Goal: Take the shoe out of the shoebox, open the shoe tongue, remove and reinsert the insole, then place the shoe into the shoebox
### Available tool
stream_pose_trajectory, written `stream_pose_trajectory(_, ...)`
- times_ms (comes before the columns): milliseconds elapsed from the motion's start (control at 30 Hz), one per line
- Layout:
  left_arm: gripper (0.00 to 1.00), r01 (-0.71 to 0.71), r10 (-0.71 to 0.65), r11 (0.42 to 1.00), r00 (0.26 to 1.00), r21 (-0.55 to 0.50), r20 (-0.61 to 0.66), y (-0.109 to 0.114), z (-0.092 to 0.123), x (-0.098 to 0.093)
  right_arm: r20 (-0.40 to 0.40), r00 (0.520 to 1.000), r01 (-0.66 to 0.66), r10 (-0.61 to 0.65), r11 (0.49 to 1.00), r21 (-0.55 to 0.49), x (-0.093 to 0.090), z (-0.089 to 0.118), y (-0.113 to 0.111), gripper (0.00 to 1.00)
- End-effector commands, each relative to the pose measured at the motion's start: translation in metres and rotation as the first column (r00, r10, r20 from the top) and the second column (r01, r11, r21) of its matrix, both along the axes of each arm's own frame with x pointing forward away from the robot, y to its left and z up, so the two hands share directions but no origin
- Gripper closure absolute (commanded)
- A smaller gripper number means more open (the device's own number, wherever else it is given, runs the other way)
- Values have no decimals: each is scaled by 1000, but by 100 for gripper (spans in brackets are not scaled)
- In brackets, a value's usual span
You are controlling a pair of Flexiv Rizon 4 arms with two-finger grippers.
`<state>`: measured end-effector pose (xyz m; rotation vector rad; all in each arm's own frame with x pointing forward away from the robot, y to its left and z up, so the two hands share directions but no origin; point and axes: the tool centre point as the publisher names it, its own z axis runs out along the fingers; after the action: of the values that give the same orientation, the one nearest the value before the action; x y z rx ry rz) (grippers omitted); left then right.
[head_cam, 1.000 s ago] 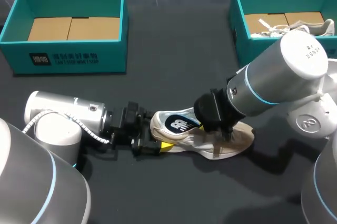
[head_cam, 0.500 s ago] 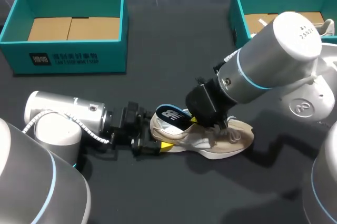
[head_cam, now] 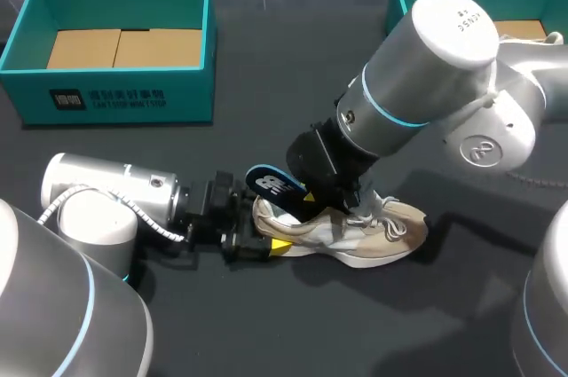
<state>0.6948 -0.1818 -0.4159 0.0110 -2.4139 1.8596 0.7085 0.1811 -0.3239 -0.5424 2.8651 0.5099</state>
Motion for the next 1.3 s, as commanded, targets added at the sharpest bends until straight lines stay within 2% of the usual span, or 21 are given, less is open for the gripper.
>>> stream_pose_trajectory(33, 100, -1, 1, 1000, 1000, 2, 1, -2, -4, 0, -9, 994, 107, -108, 990, -93, -6, 1, 8, 51)
stream_pose_trajectory(133, 100, -1, 1, 1000, 1000, 2, 1, -2, -4, 0, -15, 984, 173, -176, 978, -117, -9, 2, 8, 35)
stream_pose_trajectory(367, 100, -1, 1, 1000, 1000, 2, 1, -2, -4, 0, -43, 955, 287, -294, 951, -117, -11, 5, 6, 14)
stream_pose_trajectory(500, 100, -1, 1, 1000, 1000, 2, 1, -2, -4, 0, -65, 941, 326, -333, 940, -103, -11, 7, 6, 9)
stream_pose_trajectory(600, 100, -1, 1, 1000, 1000, 2, 1, -2, -4, 0, -71, 935, 343, -348, 936, -81, -12, 11, 8, 11)
stream_pose_trajectory(667, 100, -1, 1, 1000, 1000, 2, 1, -2, -4, 0, -72, 933, 346, -351, 935, -76, -12, 13, 8, 0)
stream_pose_trajectory(1100, 100, -1, 1, 1000, 1000, 2, 1, -2, -4, 0, -66, 938, 334, -341, 938, -98, -13, 16, 9, 0)
stream_pose_trajectory(1200, 100, -1, 1, 1000, 1000, 2, 1, -2, -4, 0, -95, 936, 344, -338, 937, 54, -17, 19, 10, 0)
stream_pose_trajectory(1300, 100, -1, 1, 1000, 1000, 2, 1, -2, -4, 0, -205, 897, 427, -392, 889, 167, -18, 21, 7, 0)
